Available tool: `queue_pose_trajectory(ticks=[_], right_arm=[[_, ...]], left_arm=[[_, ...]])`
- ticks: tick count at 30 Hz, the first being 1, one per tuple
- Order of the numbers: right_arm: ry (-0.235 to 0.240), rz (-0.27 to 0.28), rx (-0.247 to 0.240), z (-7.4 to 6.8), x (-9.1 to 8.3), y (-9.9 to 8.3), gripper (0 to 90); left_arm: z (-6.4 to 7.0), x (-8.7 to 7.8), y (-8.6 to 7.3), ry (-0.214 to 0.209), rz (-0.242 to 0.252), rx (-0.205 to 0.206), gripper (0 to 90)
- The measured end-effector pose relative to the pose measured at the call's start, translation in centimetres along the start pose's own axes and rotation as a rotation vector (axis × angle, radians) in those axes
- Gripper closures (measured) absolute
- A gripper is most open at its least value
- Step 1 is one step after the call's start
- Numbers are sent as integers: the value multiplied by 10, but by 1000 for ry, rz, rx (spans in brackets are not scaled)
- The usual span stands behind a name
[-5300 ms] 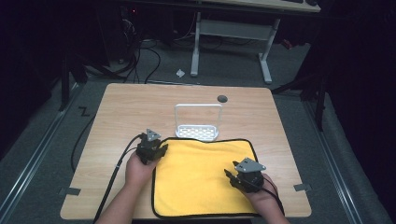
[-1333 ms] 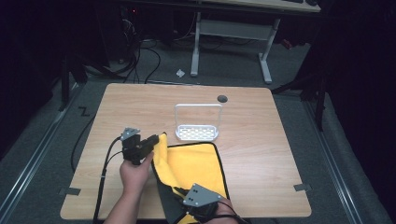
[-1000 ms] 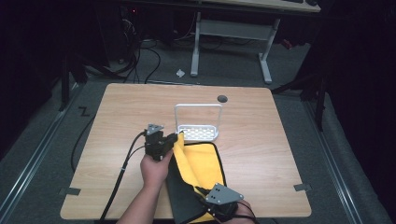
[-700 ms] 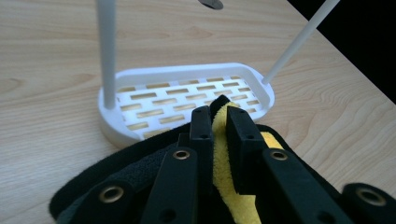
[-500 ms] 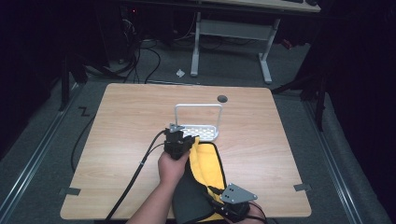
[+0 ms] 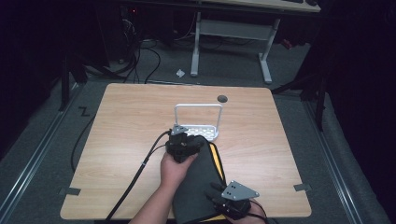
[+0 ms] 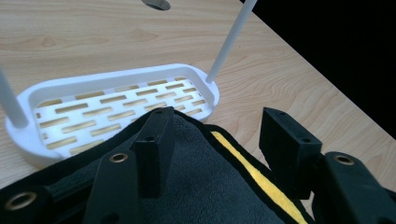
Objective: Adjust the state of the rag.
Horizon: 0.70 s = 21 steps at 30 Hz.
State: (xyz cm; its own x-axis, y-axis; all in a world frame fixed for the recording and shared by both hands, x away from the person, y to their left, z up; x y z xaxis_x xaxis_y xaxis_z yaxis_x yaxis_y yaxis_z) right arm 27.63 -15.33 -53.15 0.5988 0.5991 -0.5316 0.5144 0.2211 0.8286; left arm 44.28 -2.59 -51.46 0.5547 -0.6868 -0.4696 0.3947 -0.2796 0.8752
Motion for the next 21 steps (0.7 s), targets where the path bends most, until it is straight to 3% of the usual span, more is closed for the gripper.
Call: queue_pose_trajectory(ticks=[4,10,14,17,18,21], right_arm=[[-13,-6,6,5,2,0,645],[-95,-21,44,36,7,0,651],[-146,-74,85,55,18,-4,651],[-169,-121,122,64,26,-10,651],[-177,-134,134,66,28,-12,652],[-174,-151,158,66,27,-16,669]], left_arm=[[-3,-19,-12,11,-7,36,454],[-10,-66,-56,34,-55,83,463],[-16,-91,-90,44,-92,63,463],[-17,-104,-106,40,-64,36,462],[-17,-106,-112,42,-54,24,465],[-15,-102,-118,18,-101,41,462]])
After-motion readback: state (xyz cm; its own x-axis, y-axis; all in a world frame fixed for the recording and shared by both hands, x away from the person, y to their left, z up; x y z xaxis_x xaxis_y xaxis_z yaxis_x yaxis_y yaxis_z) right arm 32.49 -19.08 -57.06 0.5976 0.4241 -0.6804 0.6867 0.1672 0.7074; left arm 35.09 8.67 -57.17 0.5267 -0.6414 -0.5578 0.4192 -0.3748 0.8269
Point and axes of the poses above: each handheld gripper's, and its own axes: x roughly forward along the jaws, y roughly out of its top, z roughly to its right, the point moved 6 cm from there along x, roughly forward along the jaws, and after that the axes turned 15 degrees about x, right-handed, at the moved point
